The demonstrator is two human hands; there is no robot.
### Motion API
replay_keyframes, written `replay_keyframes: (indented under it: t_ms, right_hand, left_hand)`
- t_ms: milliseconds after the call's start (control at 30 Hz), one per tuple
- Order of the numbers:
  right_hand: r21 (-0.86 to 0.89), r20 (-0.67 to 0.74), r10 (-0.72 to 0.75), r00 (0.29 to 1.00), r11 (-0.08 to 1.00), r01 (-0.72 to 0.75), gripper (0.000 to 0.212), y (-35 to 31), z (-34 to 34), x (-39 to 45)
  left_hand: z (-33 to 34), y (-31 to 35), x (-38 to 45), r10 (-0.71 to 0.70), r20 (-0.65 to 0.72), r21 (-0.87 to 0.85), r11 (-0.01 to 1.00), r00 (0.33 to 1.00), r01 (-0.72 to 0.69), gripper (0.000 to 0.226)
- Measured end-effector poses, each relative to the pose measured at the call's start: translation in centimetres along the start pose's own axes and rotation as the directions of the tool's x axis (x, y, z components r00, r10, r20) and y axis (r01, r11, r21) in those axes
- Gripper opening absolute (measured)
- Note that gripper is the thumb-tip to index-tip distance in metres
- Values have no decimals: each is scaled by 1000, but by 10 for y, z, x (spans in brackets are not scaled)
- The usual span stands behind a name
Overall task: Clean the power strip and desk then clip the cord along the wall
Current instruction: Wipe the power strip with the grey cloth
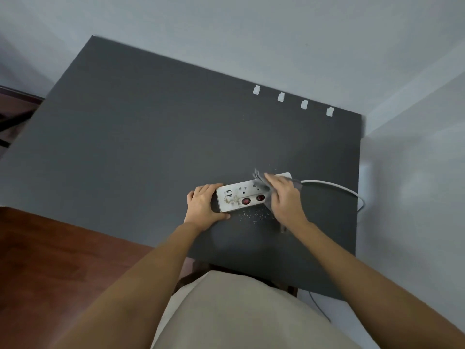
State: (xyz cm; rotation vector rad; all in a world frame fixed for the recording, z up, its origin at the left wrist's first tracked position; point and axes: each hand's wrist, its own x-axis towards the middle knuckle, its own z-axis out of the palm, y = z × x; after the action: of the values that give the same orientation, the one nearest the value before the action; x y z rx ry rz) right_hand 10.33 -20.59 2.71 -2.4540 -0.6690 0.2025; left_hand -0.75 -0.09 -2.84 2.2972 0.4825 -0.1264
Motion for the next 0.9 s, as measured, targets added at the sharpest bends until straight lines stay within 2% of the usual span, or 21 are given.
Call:
replay_keyframes:
  t_ms: [33, 100, 167, 233, 333, 400, 467, 567, 633, 733, 833, 900]
  right_hand:
    - [-6, 20, 20, 1000, 1000, -19, 51, -7, 9, 10]
    - [-16, 167, 8, 986, 1000, -5, 57, -23, 32, 19]
    - [-45, 273, -50, 961, 997, 65, 62, -34, 52, 13]
    - [-67, 321, -127, 939, 986, 156, 65, -31, 61, 0]
    - [-41, 416, -267, 869, 949, 312, 63, -17, 51, -22]
    - [-17, 487, -292, 823, 939, 343, 61, -7, 34, -32]
    - [-23, 491, -260, 832, 950, 310, 58, -2, 12, -34]
    - [-18, 230, -164, 959, 985, 172, 53, -4, -4, -18]
    - [-26, 148, -87, 985, 995, 92, 55, -14, 8, -2]
    - [-56, 339, -50, 939, 996, 74, 61, -37, 48, -5]
    - [-45, 435, -175, 883, 975, 216, 62, -34, 56, -33]
    - [-22, 491, -203, 847, 969, 245, 61, -19, 38, -47]
  left_hand:
    - [0, -1, 0, 1, 6, -18, 1000, 1000, -1, 83]
    - [-1, -2, 0, 0, 3, -48, 999, 1000, 1, 82]
    - [-2, -1, 0, -8, 0, -60, 998, 1000, 8, 81]
    - [-2, -2, 0, -7, 9, -62, 998, 1000, 8, 80]
    - [-4, -3, 0, 2, 18, -73, 997, 1000, -1, 80]
    - [-4, -3, 1, 4, 18, -73, 997, 1000, -3, 80]
    - [-3, -2, 2, 1, 14, -73, 997, 1000, 0, 81]
    - [-2, -1, 3, -8, 7, -79, 997, 1000, 8, 81]
    - [0, 0, 3, -11, 5, -78, 997, 1000, 11, 81]
    - [1, -1, 2, -8, -5, -62, 998, 1000, 8, 81]
    - [1, -2, 2, 15, -20, -42, 999, 1000, -15, 76]
    - [0, -2, 2, 21, -24, -38, 999, 999, -22, 74]
